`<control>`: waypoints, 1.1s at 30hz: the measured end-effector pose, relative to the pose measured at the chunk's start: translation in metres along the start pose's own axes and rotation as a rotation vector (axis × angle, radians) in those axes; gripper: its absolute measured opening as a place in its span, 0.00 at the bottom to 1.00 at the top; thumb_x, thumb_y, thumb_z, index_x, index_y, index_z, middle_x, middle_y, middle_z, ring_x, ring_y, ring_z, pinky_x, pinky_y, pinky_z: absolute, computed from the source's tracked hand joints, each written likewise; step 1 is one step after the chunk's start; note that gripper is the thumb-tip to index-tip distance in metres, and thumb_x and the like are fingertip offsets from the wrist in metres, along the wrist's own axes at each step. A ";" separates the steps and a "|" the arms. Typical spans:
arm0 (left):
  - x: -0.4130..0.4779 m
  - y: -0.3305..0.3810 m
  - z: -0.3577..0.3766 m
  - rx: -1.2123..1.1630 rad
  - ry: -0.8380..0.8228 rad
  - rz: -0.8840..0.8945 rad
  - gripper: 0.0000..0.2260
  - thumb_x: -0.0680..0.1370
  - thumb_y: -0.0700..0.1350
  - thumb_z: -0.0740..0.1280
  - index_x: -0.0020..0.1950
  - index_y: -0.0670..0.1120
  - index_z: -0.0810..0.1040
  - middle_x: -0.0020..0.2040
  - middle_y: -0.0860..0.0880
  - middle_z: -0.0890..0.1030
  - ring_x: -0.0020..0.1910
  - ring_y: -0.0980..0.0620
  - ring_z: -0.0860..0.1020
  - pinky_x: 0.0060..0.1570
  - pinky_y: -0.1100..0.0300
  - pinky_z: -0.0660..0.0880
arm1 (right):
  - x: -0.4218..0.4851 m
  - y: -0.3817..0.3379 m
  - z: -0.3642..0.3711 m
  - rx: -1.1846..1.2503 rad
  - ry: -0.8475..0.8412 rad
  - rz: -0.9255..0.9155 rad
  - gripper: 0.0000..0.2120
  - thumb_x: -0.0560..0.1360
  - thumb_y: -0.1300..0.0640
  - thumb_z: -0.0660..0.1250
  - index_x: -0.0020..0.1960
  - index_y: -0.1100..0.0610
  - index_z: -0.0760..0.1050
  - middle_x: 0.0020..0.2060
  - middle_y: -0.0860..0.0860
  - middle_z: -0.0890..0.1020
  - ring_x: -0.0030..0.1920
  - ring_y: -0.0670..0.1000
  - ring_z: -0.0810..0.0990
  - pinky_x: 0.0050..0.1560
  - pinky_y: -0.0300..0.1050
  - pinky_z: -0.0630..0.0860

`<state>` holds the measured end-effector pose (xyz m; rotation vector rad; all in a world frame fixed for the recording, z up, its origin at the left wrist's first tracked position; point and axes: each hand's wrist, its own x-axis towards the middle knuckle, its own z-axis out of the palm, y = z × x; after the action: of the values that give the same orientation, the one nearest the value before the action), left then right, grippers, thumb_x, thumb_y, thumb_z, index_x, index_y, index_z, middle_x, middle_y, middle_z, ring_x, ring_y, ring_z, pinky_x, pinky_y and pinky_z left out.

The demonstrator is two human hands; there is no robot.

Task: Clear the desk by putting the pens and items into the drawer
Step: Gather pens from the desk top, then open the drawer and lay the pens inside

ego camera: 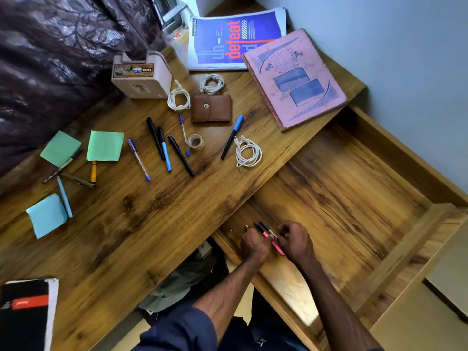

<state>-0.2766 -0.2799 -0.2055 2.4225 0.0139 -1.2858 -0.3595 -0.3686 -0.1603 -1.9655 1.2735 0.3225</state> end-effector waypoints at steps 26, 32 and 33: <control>0.000 0.018 -0.331 0.018 0.442 0.350 0.04 0.74 0.50 0.71 0.42 0.51 0.84 0.42 0.55 0.86 0.44 0.53 0.83 0.45 0.58 0.80 | 0.016 -0.299 -0.004 0.060 0.091 -0.414 0.07 0.70 0.60 0.69 0.47 0.54 0.84 0.43 0.51 0.86 0.45 0.51 0.84 0.45 0.44 0.78; 0.028 0.005 -0.366 -0.015 0.530 0.275 0.05 0.76 0.50 0.70 0.46 0.50 0.83 0.48 0.50 0.86 0.50 0.47 0.83 0.49 0.53 0.80 | 0.061 -0.346 -0.010 -0.038 0.145 -0.347 0.06 0.73 0.58 0.67 0.47 0.56 0.82 0.44 0.57 0.85 0.49 0.59 0.82 0.42 0.46 0.72; 0.032 0.004 -0.370 -0.018 0.532 0.268 0.04 0.75 0.49 0.70 0.45 0.50 0.83 0.48 0.50 0.86 0.50 0.48 0.82 0.48 0.53 0.80 | 0.070 -0.352 -0.012 -0.060 0.160 -0.344 0.06 0.72 0.57 0.67 0.45 0.56 0.83 0.43 0.57 0.85 0.48 0.60 0.83 0.42 0.46 0.73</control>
<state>0.0366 -0.1605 -0.0446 2.5694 -0.1448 -0.5046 -0.0248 -0.3481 -0.0310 -2.2522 1.0047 0.0338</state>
